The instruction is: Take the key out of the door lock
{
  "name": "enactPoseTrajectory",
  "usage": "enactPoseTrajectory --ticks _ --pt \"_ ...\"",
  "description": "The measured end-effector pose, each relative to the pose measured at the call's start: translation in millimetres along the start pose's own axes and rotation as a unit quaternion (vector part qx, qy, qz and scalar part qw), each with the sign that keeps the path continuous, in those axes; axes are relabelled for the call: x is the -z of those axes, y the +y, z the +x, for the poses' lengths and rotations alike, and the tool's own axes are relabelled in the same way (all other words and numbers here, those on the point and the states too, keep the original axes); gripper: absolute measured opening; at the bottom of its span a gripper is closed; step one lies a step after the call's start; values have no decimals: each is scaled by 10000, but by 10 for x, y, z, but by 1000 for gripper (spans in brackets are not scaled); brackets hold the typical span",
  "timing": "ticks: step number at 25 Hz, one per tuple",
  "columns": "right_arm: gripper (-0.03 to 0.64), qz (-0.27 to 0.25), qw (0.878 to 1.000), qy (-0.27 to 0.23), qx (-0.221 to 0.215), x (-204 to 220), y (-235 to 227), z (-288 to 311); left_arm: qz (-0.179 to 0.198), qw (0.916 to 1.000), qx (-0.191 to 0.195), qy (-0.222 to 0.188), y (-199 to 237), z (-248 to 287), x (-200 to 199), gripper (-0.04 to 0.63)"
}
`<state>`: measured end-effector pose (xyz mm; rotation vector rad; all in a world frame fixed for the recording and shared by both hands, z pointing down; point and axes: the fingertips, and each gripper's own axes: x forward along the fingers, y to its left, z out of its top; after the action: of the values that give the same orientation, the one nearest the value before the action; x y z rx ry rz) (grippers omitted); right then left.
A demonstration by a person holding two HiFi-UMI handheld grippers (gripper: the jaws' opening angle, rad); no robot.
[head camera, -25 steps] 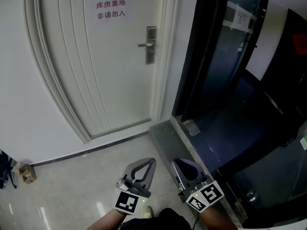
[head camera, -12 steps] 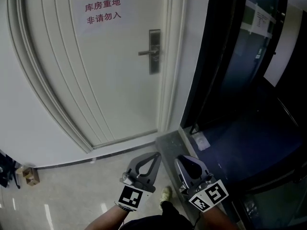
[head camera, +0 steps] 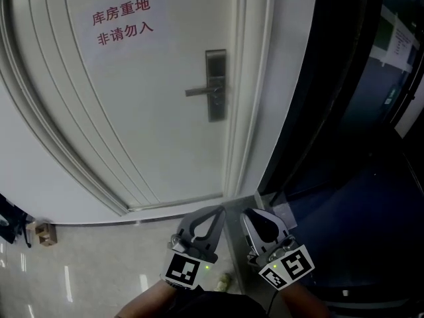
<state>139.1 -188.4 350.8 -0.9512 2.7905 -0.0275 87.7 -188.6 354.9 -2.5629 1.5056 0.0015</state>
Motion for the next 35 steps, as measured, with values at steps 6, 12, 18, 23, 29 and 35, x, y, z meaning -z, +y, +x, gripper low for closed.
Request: enactPoseTrajectory --ticks 6,12,18,23,29,35 --pt "34 221 9997 72 18 34 -503 445 -223 9997 -99 84 355 529 52 3" --pt "34 189 9998 53 -8 93 -819 983 -169 9997 -156 102 759 916 221 3" --pt "34 117 9998 89 167 215 -1056 1605 -183 9998 -38 -34 1302 1257 348 3" --pt "34 -124 9989 142 419 243 -1259 2085 -135 9998 75 -78 1757 1520 438 3" --pt "34 -186 9980 173 580 221 -1489 2259 -1516 9881 250 -40 2194 2005 667 3" --pt "34 54 9980 151 609 193 -1757 2282 -4985 8633 723 -323 2423 2449 949 12"
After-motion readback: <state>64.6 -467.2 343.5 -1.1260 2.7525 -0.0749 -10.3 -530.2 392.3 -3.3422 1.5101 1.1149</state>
